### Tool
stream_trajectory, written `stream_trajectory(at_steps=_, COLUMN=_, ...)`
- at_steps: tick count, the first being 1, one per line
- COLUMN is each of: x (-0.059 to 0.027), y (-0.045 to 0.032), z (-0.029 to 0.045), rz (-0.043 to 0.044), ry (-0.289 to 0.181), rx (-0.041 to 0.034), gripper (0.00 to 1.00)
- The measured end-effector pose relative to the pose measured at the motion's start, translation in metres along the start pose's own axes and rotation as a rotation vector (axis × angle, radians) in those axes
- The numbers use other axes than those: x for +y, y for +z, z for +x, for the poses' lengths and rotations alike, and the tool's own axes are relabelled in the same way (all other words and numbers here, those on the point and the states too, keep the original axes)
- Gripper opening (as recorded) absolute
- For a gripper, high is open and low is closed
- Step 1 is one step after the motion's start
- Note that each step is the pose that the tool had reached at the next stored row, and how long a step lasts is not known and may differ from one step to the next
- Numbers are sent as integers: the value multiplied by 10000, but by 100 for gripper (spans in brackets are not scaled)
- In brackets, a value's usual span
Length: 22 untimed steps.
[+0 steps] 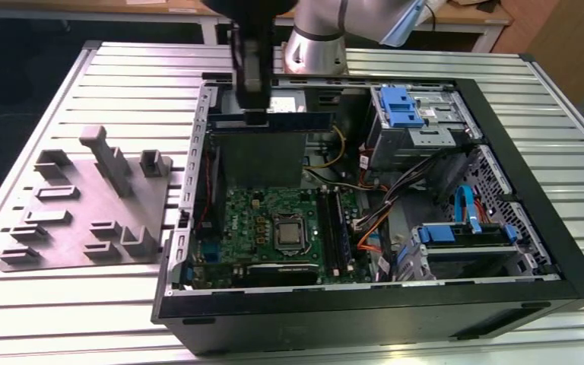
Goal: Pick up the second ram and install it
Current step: 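Pick up the second ram and move it above second insertion slot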
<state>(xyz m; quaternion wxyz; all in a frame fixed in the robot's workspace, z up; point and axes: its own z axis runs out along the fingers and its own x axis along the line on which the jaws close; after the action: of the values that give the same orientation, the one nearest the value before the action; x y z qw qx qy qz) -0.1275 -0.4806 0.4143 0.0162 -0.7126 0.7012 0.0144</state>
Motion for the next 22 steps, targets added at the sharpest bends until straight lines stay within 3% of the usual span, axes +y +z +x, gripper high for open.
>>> stream_trajectory(at_steps=9, x=-392, y=18, z=7, rz=-61, ry=2, rx=-1, gripper=13)
stream_trajectory(at_steps=15, x=-398, y=29, z=7, rz=-63, ry=2, rx=-2, gripper=13)
stream_trajectory(at_steps=22, x=-398, y=157, z=13, rz=-56, ry=173, rx=-2, gripper=13)
